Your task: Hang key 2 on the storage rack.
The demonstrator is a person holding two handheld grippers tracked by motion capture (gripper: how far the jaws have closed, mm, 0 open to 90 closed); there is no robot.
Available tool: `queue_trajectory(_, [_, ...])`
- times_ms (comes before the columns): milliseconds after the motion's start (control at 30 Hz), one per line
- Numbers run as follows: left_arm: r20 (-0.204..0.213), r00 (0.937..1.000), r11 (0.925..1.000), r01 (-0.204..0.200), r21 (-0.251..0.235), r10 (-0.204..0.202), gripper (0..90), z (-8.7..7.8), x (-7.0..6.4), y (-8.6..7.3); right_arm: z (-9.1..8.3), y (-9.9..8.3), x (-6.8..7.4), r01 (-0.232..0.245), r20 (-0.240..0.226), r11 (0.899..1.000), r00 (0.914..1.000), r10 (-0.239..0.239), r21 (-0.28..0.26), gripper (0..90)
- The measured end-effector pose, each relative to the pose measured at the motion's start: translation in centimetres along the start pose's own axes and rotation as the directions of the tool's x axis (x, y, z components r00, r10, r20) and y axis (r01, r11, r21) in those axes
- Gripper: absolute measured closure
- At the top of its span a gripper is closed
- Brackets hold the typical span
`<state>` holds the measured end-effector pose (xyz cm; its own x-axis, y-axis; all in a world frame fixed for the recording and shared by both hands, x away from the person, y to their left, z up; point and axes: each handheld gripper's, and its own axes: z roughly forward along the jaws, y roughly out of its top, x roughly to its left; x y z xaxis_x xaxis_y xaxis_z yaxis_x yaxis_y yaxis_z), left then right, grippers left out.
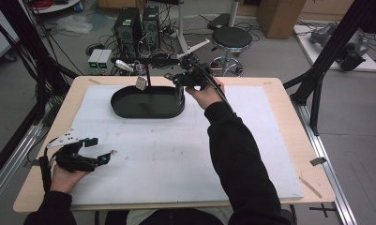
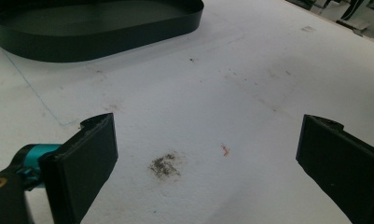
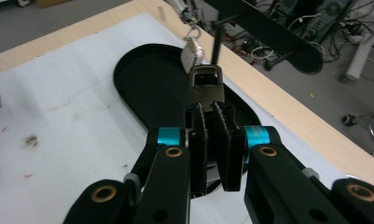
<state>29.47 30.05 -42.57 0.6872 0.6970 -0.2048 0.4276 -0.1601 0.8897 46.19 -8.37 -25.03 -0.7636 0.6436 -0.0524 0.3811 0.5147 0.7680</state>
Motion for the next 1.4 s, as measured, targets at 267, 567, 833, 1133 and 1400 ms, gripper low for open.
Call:
queue_trajectory(267, [-0.002,1.0,1.0,-0.004,0.001,0.004,5.8,0.1,0.1,0.0,0.6,1.2,-1.4,-0.03,0.05,1.0,0.9983,0.03,0.008,84.9])
queue_trajectory(567, [0.002,1.0,1.0,-0.004,-0.005,0.004,5.8,0.0,0.1,0.0,2.6,2.5,-1.7,-0.032,0.135,0.996,0.9907,0.021,0.08,84.8])
queue_trajectory(833, [0.005,0.9999,0.9999,-0.011,0.002,0.011,5.8,0.0,-0.1,0.0,4.6,2.0,-2.6,-0.063,0.191,0.991,0.9808,0.039,0.122,84.8])
queue_trajectory(1133, [0.009,0.9998,0.9998,-0.015,0.012,0.015,5.8,0.2,0.0,0.0,6.5,1.6,-3.1,-0.088,0.232,0.988,0.9711,0.056,0.13,84.6])
queue_trajectory(1400, [0.011,0.9999,0.9999,-0.012,0.01,0.012,5.8,0.3,0.0,0.0,7.3,1.5,-3.9,-0.123,0.243,0.988,0.9652,0.097,0.094,84.6])
